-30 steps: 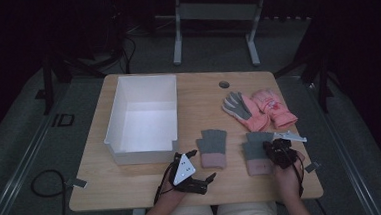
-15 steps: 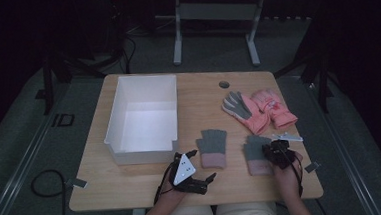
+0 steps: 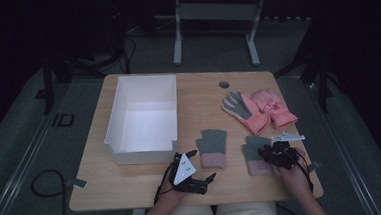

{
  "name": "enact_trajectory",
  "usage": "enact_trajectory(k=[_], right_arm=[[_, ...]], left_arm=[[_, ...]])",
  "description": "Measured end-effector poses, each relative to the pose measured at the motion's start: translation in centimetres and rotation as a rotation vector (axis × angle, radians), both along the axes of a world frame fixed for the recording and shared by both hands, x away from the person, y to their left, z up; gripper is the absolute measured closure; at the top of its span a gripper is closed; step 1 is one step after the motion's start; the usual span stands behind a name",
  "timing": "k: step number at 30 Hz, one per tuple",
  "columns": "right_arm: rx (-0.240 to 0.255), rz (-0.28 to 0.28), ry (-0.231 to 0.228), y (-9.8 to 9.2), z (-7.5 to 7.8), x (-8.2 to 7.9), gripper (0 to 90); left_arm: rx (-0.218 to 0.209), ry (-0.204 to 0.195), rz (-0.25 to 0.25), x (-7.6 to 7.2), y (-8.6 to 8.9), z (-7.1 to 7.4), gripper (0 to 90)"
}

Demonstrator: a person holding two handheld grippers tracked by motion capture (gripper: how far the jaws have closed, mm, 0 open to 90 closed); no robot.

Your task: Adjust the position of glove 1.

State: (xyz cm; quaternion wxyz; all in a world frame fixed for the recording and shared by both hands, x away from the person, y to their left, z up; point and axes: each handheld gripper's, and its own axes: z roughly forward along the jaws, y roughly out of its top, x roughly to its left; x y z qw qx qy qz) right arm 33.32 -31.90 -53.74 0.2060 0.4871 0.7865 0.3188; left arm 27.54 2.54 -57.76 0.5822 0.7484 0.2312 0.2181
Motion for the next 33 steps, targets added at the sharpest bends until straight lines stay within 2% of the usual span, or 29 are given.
enact_trajectory(k=[3, 6, 8, 12, 14, 17, 19, 23, 24, 27, 29, 33], right_arm=[[0.004, 0.010, 0.018, 0.0, -1.0, 0.2, 64.5], [0.000, 0.017, 0.022, 0.0, -1.4, 0.3, 67.5], [-0.035, 0.042, 0.023, 0.2, -1.4, 0.4, 70.7], [-0.034, 0.025, 0.017, 0.3, -1.5, 0.3, 82.8], [-0.042, 0.016, 0.010, 0.5, -1.4, 0.2, 84.1], [-0.040, 0.003, 0.025, 0.6, -1.2, 0.3, 84.8], [-0.007, -0.017, 0.040, 0.8, -0.3, 0.1, 85.6], [0.017, -0.026, -0.002, 1.5, 1.3, -0.5, 85.8], [0.041, -0.024, -0.035, 2.1, 2.8, -0.6, 85.8], [0.058, -0.018, -0.067, 3.2, 4.5, -0.4, 85.8], [0.065, -0.008, -0.085, 4.4, 5.5, -0.2, 85.8], [0.078, -0.001, -0.101, 6.5, 6.4, 0.2, 85.8]], left_arm=[[-0.002, -0.002, 0.000, 0.0, 0.0, 0.0, 2.9], [0.000, 0.000, -0.001, 0.0, 0.0, 0.0, 2.9], [-0.001, 0.000, -0.004, 0.0, 0.0, 0.0, 2.9], [0.003, 0.000, -0.005, 0.0, 0.0, 0.0, 2.9], [0.002, -0.001, -0.003, 0.0, 0.0, 0.0, 2.9], [0.004, 0.003, -0.003, 0.0, 0.0, 0.0, 2.9], [-0.003, 0.005, -0.003, 0.1, 0.0, 0.0, 2.9], [0.004, 0.003, -0.003, 0.0, 0.0, 0.0, 2.9], [0.004, 0.002, -0.003, 0.0, 0.0, 0.0, 2.9], [0.003, 0.006, -0.006, 0.1, 0.0, 0.0, 2.9], [-0.001, 0.005, -0.004, 0.1, 0.0, 0.0, 2.9], [0.001, 0.003, -0.003, 0.0, 0.0, 0.0, 2.9]])
